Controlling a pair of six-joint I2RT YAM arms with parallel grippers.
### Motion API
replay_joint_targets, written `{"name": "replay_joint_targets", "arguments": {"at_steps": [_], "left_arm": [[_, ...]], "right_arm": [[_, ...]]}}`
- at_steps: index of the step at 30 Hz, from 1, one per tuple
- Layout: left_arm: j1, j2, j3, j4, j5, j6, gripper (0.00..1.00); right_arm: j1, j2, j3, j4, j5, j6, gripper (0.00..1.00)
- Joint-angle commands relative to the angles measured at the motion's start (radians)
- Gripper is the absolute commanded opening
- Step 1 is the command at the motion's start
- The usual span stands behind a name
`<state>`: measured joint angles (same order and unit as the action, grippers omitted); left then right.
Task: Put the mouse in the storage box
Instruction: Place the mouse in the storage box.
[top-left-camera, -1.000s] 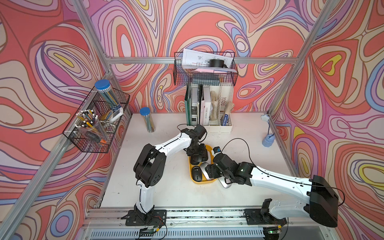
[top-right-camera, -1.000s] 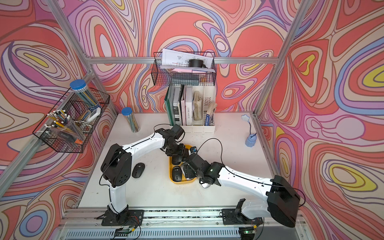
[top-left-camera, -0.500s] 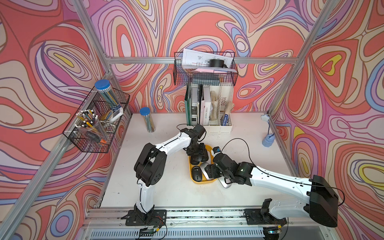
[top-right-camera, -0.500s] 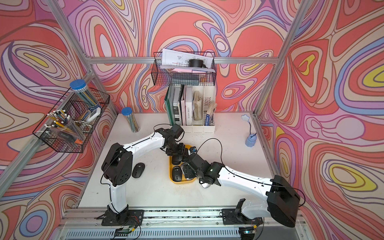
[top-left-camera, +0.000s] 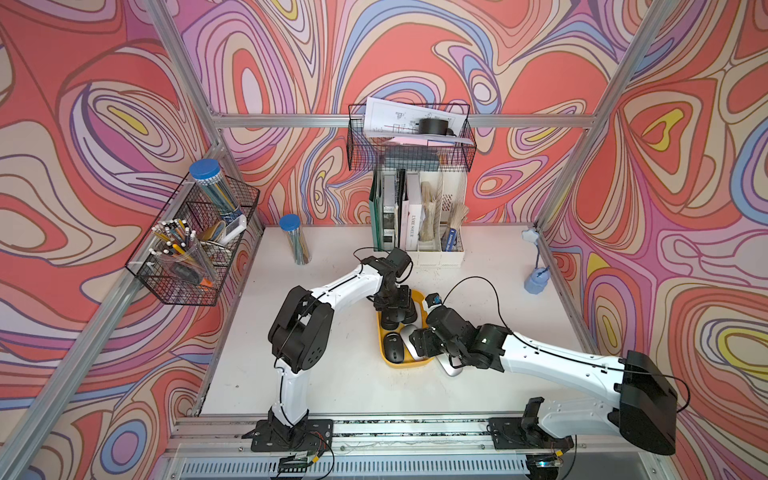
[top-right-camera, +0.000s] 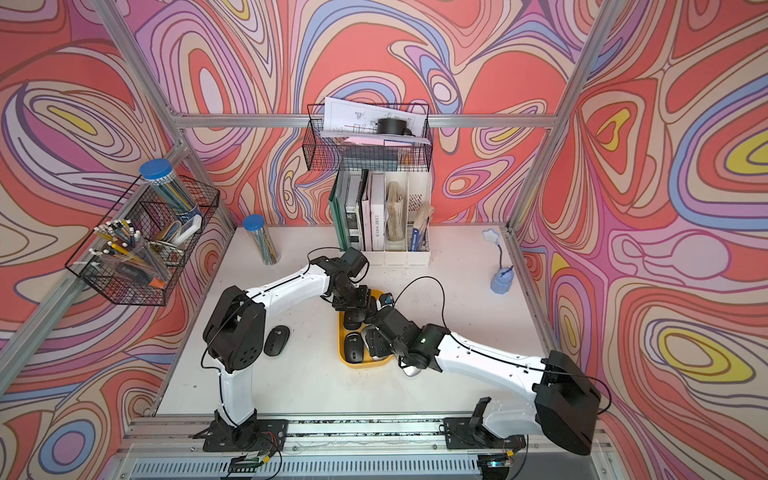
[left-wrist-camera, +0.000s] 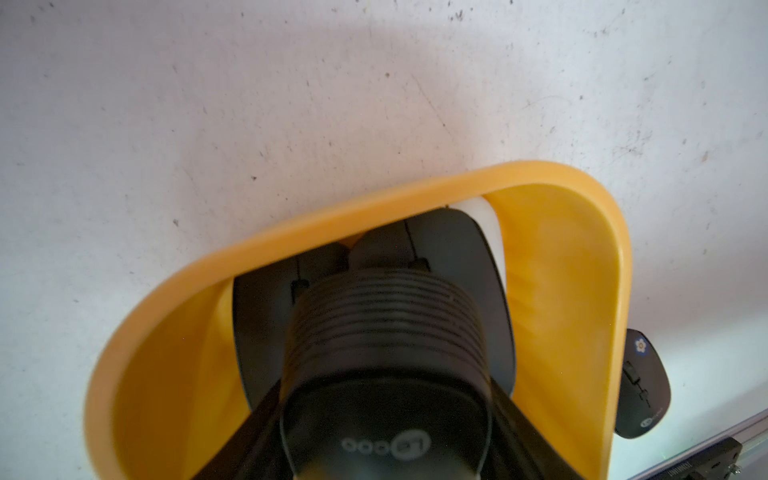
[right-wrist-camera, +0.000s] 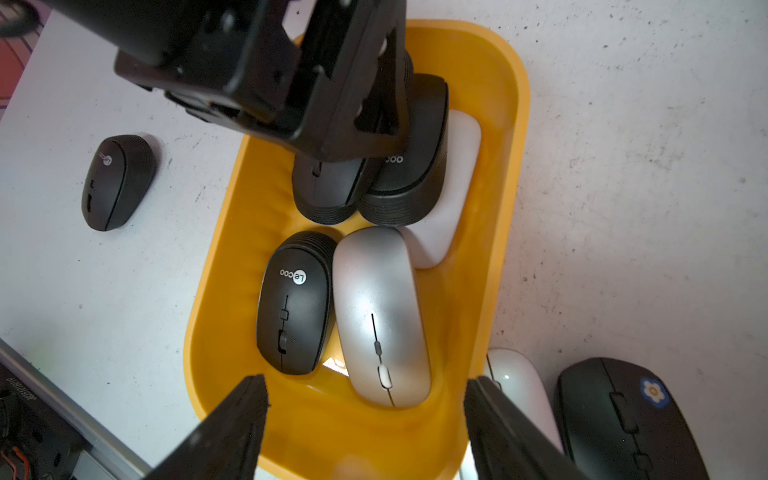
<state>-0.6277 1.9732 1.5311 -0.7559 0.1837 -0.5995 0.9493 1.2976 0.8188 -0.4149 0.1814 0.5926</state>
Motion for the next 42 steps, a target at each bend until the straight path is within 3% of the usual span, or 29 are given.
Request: {"name": "replay_joint_targets", "arguments": {"at_steps": [1, 42], "left_arm": [[0.003, 0.017, -0.014, 0.000, -0.025, -0.004, 0.66], [-0.007, -0.095, 0.000, -0.097, -0.067, -0.017, 0.71]], "right_arm": [[-0.003, -0.020, -0.015, 0.005, 0.001, 0.006, 0.77], [-0.002, -0.035, -0.024, 0.004, -0.009, 0.024, 0.77]]}}
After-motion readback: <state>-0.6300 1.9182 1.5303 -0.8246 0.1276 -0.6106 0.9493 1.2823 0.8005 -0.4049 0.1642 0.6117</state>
